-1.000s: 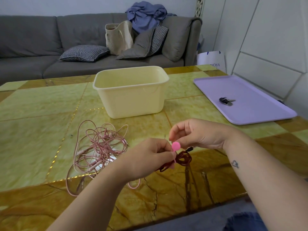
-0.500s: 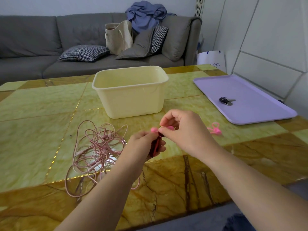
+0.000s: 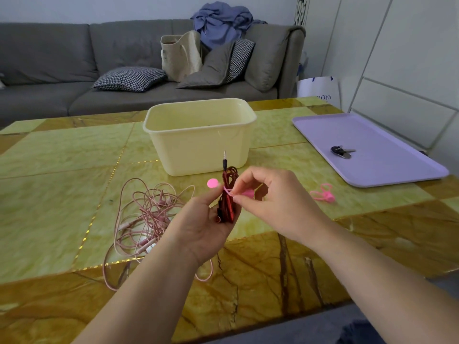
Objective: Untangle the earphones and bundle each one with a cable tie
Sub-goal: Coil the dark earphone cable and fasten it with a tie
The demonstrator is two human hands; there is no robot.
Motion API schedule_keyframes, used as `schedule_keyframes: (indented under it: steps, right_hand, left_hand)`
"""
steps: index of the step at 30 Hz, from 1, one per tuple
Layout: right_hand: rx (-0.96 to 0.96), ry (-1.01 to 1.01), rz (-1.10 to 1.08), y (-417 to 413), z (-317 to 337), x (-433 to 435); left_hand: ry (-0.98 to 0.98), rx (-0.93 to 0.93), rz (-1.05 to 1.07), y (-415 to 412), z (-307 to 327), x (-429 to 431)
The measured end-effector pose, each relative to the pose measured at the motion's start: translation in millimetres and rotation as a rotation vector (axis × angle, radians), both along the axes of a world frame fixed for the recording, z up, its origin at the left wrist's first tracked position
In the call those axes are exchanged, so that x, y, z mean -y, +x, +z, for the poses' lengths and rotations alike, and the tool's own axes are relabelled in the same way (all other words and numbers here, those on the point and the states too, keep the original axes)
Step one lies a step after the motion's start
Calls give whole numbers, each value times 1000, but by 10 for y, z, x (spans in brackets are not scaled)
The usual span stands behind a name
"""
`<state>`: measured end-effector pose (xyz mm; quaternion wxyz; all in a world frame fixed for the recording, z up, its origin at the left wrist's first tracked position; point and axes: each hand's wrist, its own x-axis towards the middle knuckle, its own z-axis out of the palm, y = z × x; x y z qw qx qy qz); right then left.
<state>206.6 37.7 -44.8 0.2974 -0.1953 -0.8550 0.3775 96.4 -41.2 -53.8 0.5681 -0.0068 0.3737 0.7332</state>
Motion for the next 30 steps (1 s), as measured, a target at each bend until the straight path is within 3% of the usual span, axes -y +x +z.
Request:
schedule_keyframes:
  steps: [5,10,13,19,30]
  right_hand:
    - [-3,-185,78,39,91,-134]
    - [-121,-738,227,98,83,-272]
    - [-209,-909,208,100,48,-311]
    - [-160,-817,189,84,0,-300]
    - [-61,-450,73,49,-36,-256]
  left_hand:
    - [86,11,34,-1,25,-9]
    - [115,-34,-39,12,32,22]
    - [118,-70,-126,44,35,35]
    - [92,-42,-187,50,22,47]
    - [30,-29,-189,21,31,44]
